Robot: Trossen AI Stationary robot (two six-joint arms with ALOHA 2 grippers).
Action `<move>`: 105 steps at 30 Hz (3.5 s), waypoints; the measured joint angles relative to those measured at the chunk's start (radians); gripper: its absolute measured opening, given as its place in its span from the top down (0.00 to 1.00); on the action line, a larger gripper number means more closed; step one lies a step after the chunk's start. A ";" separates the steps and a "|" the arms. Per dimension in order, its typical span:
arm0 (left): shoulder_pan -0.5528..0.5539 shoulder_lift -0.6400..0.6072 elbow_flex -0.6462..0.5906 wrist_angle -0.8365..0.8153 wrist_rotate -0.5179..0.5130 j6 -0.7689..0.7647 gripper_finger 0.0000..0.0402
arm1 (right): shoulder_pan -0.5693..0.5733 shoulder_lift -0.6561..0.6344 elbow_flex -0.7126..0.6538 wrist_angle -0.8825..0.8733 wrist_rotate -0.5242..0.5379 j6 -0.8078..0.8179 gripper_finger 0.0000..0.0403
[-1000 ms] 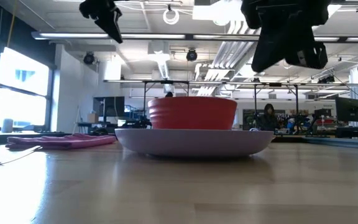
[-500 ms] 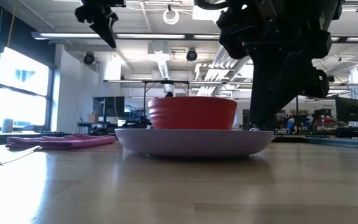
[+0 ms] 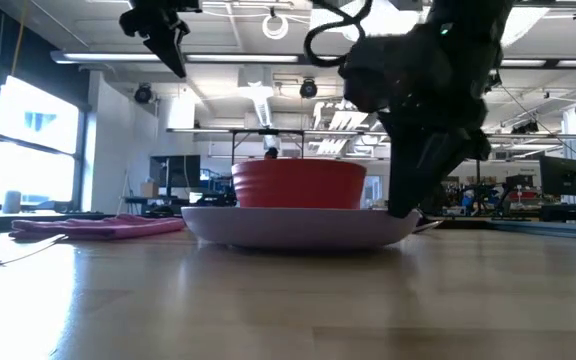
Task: Set table place
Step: Move the purple plate to the right of the purple napkin, then adjust the orange bowl, then put the blue fork on the table
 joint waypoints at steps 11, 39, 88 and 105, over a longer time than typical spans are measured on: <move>0.000 0.000 0.000 -0.003 0.000 -0.003 1.00 | -0.091 -0.010 0.000 -0.072 -0.020 -0.130 1.00; 0.000 0.000 0.000 -0.016 0.003 -0.015 1.00 | -0.371 -0.150 0.002 0.142 -0.071 -0.438 1.00; -0.189 -0.073 -0.182 -0.198 0.002 -0.413 1.00 | -0.336 -0.108 0.603 -0.775 0.218 -0.584 1.00; -0.937 -0.130 -0.538 0.008 0.042 -1.519 0.76 | -0.475 -0.110 0.683 -0.816 0.229 -0.987 1.00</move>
